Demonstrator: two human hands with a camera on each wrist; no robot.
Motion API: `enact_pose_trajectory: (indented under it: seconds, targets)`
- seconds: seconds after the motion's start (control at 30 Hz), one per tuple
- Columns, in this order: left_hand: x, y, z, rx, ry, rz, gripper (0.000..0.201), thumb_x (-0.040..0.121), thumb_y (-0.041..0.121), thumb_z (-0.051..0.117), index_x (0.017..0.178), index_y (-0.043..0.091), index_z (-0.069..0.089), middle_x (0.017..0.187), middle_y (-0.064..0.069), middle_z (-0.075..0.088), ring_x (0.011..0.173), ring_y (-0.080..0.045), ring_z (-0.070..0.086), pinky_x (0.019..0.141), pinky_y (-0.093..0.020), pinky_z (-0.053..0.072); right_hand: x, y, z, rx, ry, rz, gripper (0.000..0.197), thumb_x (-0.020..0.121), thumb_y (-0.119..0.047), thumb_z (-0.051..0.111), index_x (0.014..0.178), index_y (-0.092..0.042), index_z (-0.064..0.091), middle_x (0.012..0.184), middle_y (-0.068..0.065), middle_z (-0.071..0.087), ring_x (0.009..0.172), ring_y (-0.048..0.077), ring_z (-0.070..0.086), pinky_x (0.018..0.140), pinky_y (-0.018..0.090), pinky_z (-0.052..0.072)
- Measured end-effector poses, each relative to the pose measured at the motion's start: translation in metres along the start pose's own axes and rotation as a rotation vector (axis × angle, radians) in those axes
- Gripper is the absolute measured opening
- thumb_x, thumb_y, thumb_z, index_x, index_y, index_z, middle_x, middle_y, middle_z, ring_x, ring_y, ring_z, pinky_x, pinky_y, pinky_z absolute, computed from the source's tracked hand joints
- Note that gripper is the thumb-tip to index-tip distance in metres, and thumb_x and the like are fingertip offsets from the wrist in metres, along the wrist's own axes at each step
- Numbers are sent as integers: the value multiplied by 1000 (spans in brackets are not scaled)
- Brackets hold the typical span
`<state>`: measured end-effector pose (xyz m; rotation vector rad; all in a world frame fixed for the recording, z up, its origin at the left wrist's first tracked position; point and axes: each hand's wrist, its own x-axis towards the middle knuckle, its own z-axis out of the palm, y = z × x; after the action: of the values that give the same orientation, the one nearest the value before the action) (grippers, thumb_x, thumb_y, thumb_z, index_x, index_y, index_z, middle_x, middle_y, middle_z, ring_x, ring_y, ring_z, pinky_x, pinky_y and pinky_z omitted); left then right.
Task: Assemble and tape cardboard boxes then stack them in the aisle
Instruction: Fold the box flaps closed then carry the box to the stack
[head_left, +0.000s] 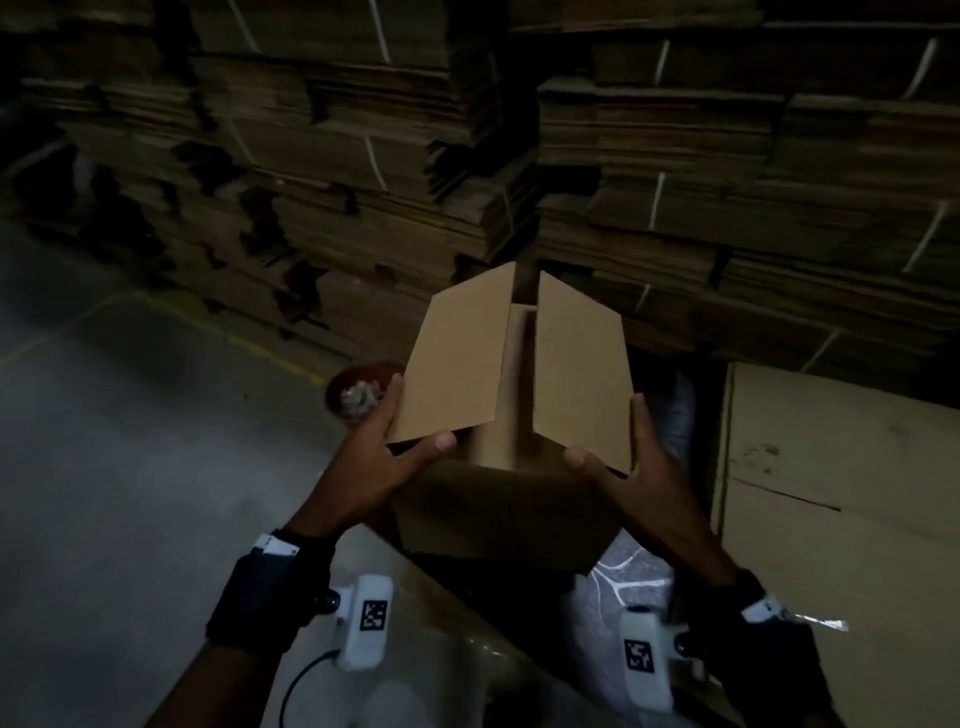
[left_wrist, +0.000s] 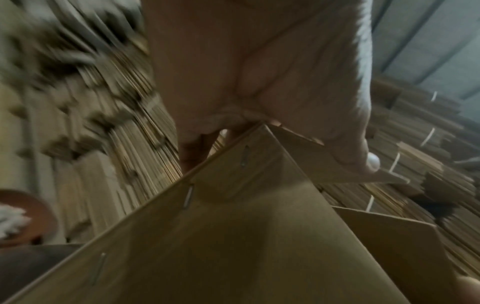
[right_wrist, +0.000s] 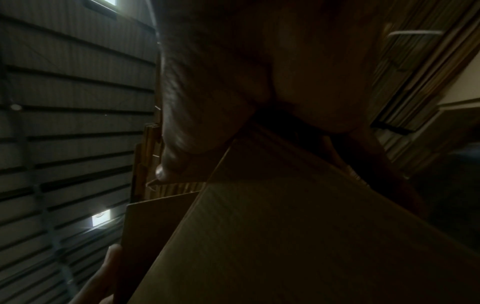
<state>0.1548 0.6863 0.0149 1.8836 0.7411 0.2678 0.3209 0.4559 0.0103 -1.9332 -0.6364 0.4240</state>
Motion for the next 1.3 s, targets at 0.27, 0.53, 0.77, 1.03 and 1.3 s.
enact_pose_trajectory:
  seconds: [0.27, 0.53, 0.77, 1.03, 1.3]
  targets:
    - [106, -16, -14, -61, -181, 81, 139, 49, 98, 60, 161, 33, 10, 145, 15, 39, 133, -10, 43, 103, -26, 38, 35, -11, 34, -5, 211, 119, 76, 83, -52, 60, 140, -44, 11, 113, -40, 34, 96, -22, 46, 75, -9, 32]
    - [159, -36, -28, -234, -300, 121, 138, 52, 104, 44, 160, 21, 21, 150, 11, 39, 134, -11, 46, 104, -28, 41, 52, -6, 72, 34, 417, 164, 120, 69, -102, 26, 161, -24, 23, 159, 2, 42, 142, 16, 45, 118, 37, 36]
    - [132, -11, -28, -324, -149, -14, 51, 106, 39, 26, 145, 9, 39, 147, 9, 30, 132, -9, 31, 100, -8, 22, 48, 16, 83, 361, 708, 334, 83, 97, -59, 52, 144, 8, 41, 137, 23, 53, 130, 36, 51, 107, 45, 39]
    - [138, -39, -21, -584, 204, -138, 52, 110, 29, 31, 154, 3, 25, 147, 8, 16, 136, -6, 24, 89, 5, 19, 42, 40, 84, 530, 1205, 327, 85, 97, -72, 33, 148, -5, 45, 148, 13, 50, 136, 28, 49, 114, 32, 36]
    - [157, -89, -23, -524, 125, -255, 62, 102, 55, 42, 73, 4, 64, 59, -7, 66, 50, -16, 63, 62, -34, 51, 28, 60, 48, -265, 903, 601, 90, 88, -20, 66, 161, -10, 12, 166, 21, 9, 150, 41, 18, 115, 57, 25]
